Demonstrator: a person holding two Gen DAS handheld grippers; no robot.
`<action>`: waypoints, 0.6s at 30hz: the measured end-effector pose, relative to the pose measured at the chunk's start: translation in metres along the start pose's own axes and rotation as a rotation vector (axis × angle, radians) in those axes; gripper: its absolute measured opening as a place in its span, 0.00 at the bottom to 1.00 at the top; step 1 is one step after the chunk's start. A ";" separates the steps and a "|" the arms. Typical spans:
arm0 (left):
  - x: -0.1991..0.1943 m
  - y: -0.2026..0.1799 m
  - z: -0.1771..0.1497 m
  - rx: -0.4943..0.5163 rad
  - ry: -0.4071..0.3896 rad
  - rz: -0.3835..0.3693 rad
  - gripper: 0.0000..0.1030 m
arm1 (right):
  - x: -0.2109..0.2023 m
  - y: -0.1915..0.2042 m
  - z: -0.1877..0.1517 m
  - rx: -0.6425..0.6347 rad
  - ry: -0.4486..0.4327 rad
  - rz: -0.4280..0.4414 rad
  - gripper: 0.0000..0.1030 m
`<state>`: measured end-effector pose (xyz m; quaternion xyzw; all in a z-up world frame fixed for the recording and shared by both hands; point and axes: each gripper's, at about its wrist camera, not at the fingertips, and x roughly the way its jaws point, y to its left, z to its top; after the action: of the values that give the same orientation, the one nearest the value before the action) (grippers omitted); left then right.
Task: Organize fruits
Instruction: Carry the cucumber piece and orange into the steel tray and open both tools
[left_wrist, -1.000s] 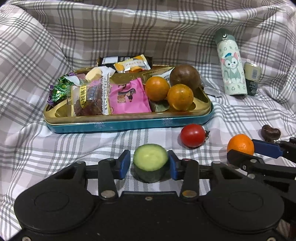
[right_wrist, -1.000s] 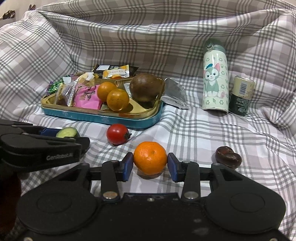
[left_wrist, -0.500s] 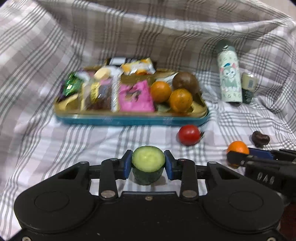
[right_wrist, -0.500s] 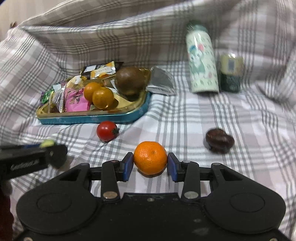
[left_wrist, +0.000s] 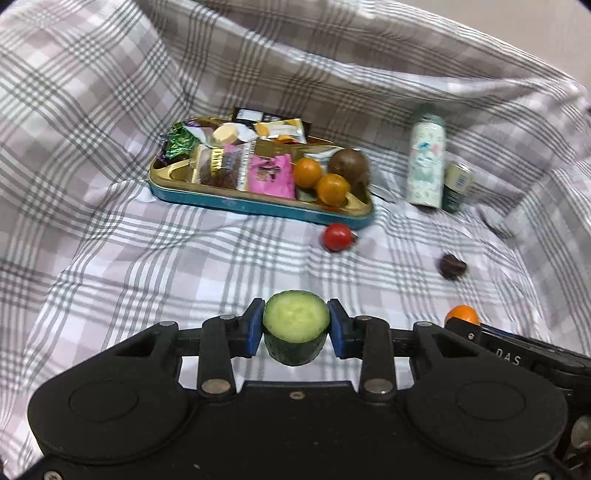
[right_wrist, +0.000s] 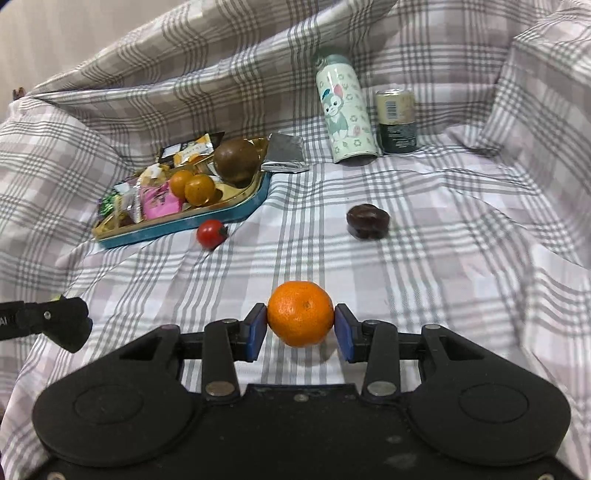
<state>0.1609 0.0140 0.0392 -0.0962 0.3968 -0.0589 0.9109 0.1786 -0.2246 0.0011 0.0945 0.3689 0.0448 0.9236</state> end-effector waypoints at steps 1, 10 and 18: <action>-0.009 -0.005 -0.004 0.016 0.001 -0.003 0.43 | -0.009 0.000 -0.004 -0.001 -0.003 0.003 0.40; -0.054 -0.035 -0.044 0.100 0.022 -0.013 0.43 | -0.084 -0.003 -0.044 -0.015 -0.034 0.021 0.40; -0.068 -0.054 -0.092 0.161 0.106 -0.015 0.43 | -0.119 0.003 -0.079 -0.055 -0.028 0.004 0.40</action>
<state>0.0453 -0.0382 0.0383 -0.0223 0.4378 -0.1025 0.8930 0.0378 -0.2282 0.0254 0.0706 0.3545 0.0556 0.9307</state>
